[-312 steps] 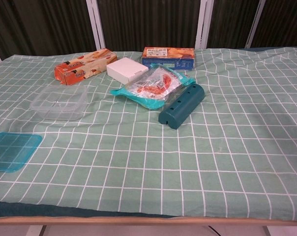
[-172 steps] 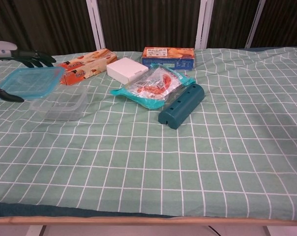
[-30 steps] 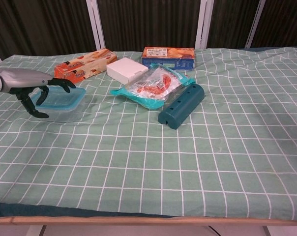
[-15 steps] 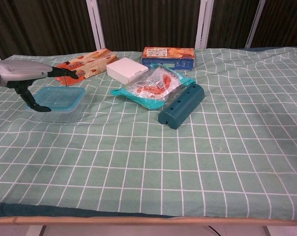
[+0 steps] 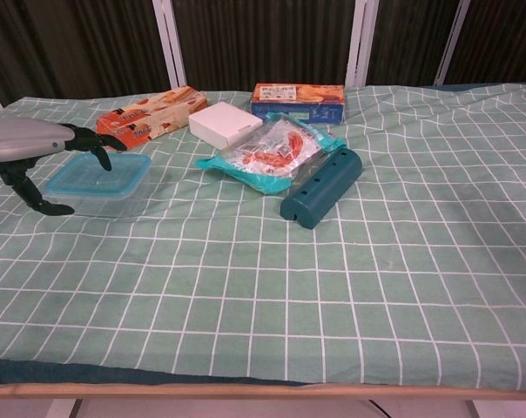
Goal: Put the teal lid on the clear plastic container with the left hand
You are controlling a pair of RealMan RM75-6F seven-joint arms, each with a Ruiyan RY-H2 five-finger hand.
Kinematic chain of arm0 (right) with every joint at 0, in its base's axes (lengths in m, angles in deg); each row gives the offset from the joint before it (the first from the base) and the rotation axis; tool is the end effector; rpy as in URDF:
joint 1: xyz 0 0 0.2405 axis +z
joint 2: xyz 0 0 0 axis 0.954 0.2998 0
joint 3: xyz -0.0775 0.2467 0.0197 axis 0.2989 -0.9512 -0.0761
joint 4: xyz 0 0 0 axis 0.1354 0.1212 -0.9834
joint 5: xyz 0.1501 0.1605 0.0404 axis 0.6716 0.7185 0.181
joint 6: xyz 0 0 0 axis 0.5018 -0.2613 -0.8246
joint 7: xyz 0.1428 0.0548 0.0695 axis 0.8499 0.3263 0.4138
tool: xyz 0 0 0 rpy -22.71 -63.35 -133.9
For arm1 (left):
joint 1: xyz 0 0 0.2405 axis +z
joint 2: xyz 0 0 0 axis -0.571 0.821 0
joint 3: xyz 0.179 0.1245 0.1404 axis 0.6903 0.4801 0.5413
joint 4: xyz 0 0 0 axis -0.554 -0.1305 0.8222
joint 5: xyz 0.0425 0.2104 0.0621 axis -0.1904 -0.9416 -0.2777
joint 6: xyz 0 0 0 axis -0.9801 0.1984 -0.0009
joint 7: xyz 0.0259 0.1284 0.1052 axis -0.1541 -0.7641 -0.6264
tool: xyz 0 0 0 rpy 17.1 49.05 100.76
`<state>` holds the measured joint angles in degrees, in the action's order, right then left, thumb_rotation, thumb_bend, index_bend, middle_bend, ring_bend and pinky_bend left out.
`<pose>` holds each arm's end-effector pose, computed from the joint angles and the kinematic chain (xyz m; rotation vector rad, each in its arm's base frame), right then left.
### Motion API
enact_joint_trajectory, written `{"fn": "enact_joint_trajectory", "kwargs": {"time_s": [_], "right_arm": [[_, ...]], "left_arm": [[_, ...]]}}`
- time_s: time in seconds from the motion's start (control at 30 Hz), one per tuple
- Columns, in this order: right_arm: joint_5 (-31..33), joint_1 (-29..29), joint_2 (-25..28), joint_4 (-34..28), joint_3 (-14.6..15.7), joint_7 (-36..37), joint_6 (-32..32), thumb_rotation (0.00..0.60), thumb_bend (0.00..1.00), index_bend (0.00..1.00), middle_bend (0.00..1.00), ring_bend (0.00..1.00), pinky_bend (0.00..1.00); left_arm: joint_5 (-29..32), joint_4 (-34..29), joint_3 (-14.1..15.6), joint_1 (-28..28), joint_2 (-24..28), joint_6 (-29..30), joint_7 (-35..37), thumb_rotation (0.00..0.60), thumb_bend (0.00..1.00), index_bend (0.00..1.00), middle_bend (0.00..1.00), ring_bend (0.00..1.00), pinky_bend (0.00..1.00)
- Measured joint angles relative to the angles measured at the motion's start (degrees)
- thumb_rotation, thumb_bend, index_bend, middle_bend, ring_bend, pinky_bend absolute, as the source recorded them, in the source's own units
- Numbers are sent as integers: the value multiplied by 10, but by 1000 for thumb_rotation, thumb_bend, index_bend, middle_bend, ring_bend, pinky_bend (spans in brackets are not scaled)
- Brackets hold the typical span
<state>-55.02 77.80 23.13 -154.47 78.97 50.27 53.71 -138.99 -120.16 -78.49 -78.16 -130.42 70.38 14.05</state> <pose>-0.3160 -0.2023 0.1409 1.4705 -0.8995 0.8304 -0.2279 0.3879 0.0342 -2.0424 -0.8029 -0.6915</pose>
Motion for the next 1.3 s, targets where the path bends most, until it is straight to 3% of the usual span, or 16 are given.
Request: {"fn": "enact_joint_trajectory", "kwargs": {"time_s": [1.3], "right_arm": [[1, 0, 1, -1, 0, -2, -3, 600, 159, 0, 0, 0, 0]], "left_arm": [[-7, 29, 8, 15, -27, -19, 0, 600, 238, 0, 265, 0, 0]]}}
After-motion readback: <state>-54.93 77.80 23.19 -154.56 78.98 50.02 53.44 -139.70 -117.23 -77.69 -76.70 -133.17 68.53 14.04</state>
